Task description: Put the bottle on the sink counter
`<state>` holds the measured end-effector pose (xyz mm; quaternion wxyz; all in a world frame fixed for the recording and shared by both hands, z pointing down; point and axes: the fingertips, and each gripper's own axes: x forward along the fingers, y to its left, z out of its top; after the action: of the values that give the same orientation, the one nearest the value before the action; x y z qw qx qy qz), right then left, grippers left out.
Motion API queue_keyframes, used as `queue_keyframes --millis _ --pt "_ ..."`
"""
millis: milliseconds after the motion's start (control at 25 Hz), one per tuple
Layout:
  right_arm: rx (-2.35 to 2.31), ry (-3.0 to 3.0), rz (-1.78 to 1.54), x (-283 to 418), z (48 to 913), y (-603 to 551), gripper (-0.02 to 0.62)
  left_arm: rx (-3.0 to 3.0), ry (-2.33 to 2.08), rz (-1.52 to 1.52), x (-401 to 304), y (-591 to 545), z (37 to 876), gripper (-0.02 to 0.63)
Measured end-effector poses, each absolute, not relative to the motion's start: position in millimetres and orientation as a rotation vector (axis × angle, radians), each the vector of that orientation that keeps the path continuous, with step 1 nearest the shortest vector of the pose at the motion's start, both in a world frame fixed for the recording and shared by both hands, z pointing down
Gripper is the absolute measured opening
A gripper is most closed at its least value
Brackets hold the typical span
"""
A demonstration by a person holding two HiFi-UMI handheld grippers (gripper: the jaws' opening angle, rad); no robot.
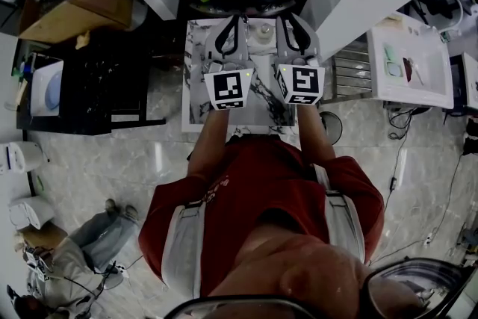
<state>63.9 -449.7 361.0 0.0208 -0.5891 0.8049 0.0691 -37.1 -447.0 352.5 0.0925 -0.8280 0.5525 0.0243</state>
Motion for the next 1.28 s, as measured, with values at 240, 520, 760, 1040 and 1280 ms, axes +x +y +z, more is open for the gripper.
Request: queue_keyframes --millis 240,520,760,1040,1280 --pt "-1.822 2.501 0.206 64.8 362.4 -448.1 0.020 -2.455 1.644 0.067 -35.7 -446.4 353.0 0.002" --pt "-1.818 2.512 0.194 66.2 364.4 -448.5 0.005 -2.458 1.642 0.063 -31.5 -445.1 353.1 0.002" --pt "-1.806 2.529 0.192 65.0 366.0 -448.1 0.003 -2.455 1.644 0.059 -31.0 -444.2 353.3 0.002" --pt "-1.802 2.544 0.206 63.0 367.8 -445.7 0.002 -2.450 1.643 0.047 -30.2 -441.4 354.0 0.002" --pt "-1.805 2.551 0.217 62.7 367.0 -444.8 0.002 -2.451 1.640 0.047 -30.1 -440.1 353.7 0.002"
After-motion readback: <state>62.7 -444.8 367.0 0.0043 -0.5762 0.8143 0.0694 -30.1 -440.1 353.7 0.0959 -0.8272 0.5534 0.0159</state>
